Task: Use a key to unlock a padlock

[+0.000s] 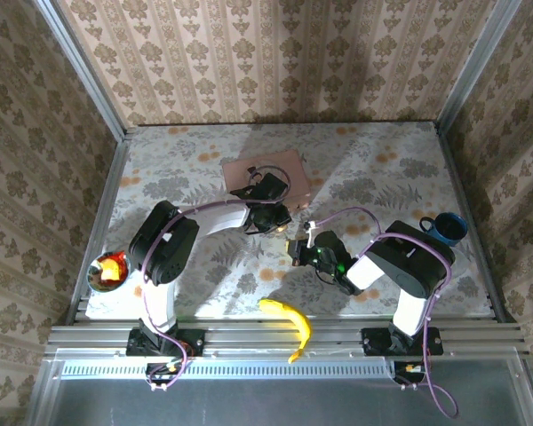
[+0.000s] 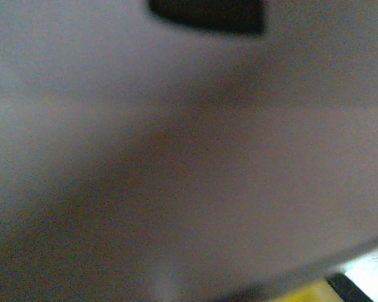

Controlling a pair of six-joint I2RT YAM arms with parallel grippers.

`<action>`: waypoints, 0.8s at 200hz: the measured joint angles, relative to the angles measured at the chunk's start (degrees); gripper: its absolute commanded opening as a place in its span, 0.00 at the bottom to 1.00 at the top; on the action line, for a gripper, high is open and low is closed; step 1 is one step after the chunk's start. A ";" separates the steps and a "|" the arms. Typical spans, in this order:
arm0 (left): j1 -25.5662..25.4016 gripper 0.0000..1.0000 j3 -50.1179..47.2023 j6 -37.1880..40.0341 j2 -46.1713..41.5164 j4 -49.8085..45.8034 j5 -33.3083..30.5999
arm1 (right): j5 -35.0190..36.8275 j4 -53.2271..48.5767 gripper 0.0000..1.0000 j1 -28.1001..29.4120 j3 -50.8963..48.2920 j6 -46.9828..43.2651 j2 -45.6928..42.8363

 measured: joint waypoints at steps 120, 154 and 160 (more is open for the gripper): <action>0.04 0.00 -0.42 0.00 -0.02 1.09 0.09 | 1.57 3.98 0.00 -0.02 -1.09 -1.90 1.70; 0.04 0.00 -0.42 0.00 -0.02 1.09 0.20 | 1.84 4.00 0.00 -0.02 -0.70 -2.14 1.70; 0.04 0.00 -0.42 0.00 -0.02 1.07 0.22 | 1.92 4.02 0.00 0.00 -0.61 -2.14 1.75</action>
